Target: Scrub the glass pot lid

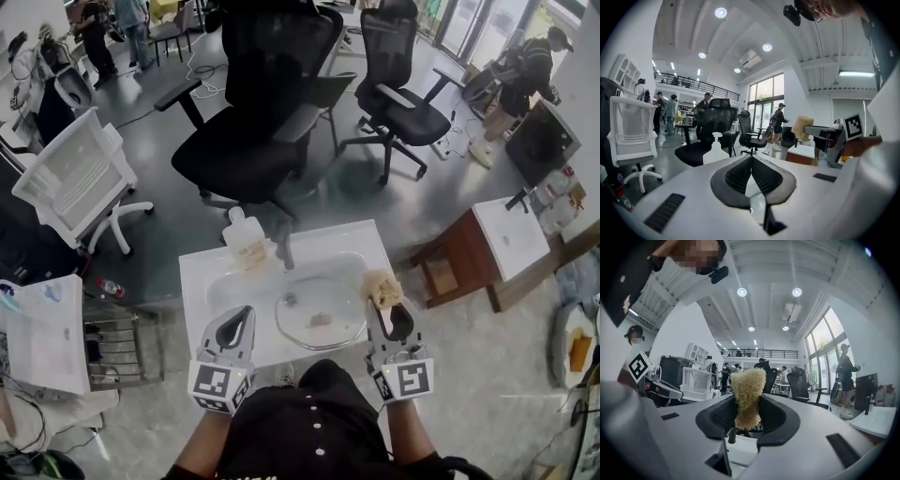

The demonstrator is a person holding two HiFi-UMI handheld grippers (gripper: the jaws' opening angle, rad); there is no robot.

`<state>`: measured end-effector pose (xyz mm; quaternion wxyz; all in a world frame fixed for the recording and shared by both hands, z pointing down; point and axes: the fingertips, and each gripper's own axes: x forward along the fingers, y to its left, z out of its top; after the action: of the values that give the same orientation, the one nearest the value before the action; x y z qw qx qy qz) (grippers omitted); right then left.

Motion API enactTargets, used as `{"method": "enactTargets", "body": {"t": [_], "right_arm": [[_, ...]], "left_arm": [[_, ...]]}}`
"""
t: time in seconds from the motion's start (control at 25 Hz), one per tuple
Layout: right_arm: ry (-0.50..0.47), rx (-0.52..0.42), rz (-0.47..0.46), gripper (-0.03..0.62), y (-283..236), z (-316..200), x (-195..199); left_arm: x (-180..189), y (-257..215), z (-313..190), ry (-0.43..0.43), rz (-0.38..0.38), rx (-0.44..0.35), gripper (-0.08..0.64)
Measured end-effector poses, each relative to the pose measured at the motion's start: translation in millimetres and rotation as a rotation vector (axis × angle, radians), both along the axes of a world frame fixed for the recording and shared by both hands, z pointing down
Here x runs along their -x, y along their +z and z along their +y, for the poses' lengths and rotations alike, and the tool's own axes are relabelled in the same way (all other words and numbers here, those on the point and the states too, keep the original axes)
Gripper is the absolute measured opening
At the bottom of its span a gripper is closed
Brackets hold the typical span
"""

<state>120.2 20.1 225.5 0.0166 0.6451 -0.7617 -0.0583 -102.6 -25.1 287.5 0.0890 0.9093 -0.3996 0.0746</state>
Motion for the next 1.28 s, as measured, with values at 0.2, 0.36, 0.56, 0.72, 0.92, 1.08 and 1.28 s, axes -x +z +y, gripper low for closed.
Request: {"method": "enactTargets", "body": {"t": [0.2, 0.36, 0.56, 0.72, 0.92, 1.08, 1.28], "right_arm": [[-0.02, 0.004, 0.017, 0.147, 6, -18, -2], [-0.061, 0.032, 0.072, 0.147, 16, -31, -9], [-0.114, 0.041, 0.115, 0.147, 29, -57, -13], [-0.19, 0.111, 0.21, 0.147, 53, -61, -23], [-0.316, 0.228, 0.404, 0.147, 116, -85, -7], [-0.415, 0.251, 0.481, 0.146, 164, -104, 16], [-0.559, 0.267, 0.654, 0.146, 221, -118, 37]], "left_arm": [[-6, 10, -6, 0.035, 0.029, 0.017, 0.026], [-12, 25, -13, 0.029, 0.077, 0.099, 0.026], [-21, 67, -31, 0.019, 0.002, 0.225, 0.026], [-36, 107, -19, 0.026, -0.043, 0.392, 0.026], [-31, 166, -31, 0.029, -0.015, 0.574, 0.028], [-29, 212, -42, 0.023, 0.059, 0.737, 0.031], [-40, 262, -50, -0.018, 0.169, 0.966, 0.199]]}}
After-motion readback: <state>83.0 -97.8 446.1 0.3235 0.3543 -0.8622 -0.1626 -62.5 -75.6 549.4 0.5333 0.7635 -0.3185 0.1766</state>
